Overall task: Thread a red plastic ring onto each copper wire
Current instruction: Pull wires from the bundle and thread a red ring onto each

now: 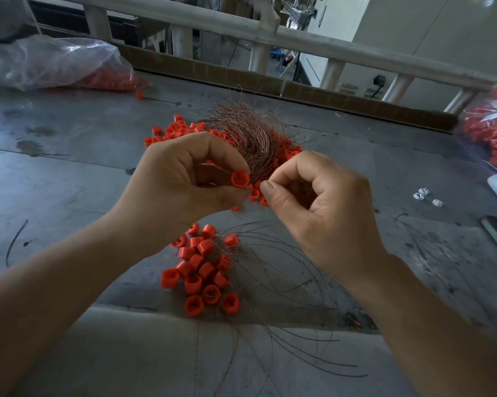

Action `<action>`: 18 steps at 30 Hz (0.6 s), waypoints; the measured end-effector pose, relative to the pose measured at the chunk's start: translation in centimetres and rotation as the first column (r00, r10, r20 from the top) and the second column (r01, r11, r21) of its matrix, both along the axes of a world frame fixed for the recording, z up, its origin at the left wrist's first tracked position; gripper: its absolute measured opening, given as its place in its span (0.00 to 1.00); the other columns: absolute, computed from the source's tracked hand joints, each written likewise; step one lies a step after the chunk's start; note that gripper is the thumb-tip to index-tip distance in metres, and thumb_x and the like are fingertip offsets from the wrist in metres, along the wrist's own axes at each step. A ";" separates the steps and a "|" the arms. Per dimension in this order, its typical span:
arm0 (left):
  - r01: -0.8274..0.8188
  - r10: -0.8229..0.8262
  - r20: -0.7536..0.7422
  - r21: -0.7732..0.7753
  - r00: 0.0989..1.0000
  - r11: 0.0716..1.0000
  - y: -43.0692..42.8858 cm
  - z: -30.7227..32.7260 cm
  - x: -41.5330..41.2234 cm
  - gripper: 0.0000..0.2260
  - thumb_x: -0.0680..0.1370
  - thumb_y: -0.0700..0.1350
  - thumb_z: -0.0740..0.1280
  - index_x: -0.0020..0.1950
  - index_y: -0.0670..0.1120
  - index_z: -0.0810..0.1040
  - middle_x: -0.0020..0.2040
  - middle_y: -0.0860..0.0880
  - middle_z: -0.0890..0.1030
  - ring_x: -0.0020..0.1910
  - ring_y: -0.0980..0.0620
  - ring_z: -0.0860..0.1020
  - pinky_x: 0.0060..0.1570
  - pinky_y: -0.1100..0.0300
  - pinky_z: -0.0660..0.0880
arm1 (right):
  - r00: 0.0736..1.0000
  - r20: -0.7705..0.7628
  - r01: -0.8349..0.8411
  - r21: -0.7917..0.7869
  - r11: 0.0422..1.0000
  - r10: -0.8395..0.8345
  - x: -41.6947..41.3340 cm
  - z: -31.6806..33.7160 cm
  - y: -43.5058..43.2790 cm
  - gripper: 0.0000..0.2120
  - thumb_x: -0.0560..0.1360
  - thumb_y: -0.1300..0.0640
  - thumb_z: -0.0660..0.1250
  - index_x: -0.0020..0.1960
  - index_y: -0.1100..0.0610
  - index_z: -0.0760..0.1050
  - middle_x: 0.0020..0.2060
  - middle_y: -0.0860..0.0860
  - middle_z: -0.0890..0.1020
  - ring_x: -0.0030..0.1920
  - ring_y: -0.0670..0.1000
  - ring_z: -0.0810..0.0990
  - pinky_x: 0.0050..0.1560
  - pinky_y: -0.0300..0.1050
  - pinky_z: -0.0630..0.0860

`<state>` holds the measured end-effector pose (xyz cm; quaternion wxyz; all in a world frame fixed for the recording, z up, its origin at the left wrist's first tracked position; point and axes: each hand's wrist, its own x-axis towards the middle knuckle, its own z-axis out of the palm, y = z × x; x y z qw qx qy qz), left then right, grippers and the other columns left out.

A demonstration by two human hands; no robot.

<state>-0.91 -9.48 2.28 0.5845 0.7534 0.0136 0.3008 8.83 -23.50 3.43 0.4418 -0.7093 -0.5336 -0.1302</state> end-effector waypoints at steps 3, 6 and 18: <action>0.005 -0.005 -0.005 -0.008 1.000 1.000 0.0 0.2 -0.1 0.13 0.56 0.51 0.73 0.39 0.55 0.80 0.40 0.53 0.83 0.38 0.56 0.82 0.40 0.67 0.77 | 1.000 0.007 -0.001 -0.006 1.000 0.001 -0.1 0.0 0.0 0.06 0.70 0.61 0.68 0.35 0.59 0.75 0.30 0.46 0.74 0.29 0.42 0.70 0.30 0.31 0.67; 0.025 -0.025 -0.010 -0.053 1.000 0.998 -0.1 0.3 -0.1 0.12 0.56 0.49 0.73 0.39 0.54 0.82 0.40 0.52 0.83 0.39 0.55 0.82 0.40 0.67 0.77 | 1.000 0.011 0.003 -0.006 1.000 -0.003 -0.1 0.2 -0.2 0.06 0.70 0.61 0.68 0.35 0.59 0.75 0.30 0.47 0.75 0.30 0.45 0.71 0.30 0.32 0.68; 0.203 -0.222 -0.020 -0.336 0.975 0.920 0.3 0.4 -0.4 0.17 0.60 0.41 0.70 0.48 0.47 0.83 0.44 0.46 0.85 0.46 0.49 0.83 0.44 0.63 0.78 | 0.997 0.038 0.062 0.011 0.998 -0.062 0.4 0.5 -0.5 0.06 0.70 0.60 0.68 0.35 0.59 0.75 0.30 0.47 0.75 0.30 0.41 0.70 0.31 0.31 0.68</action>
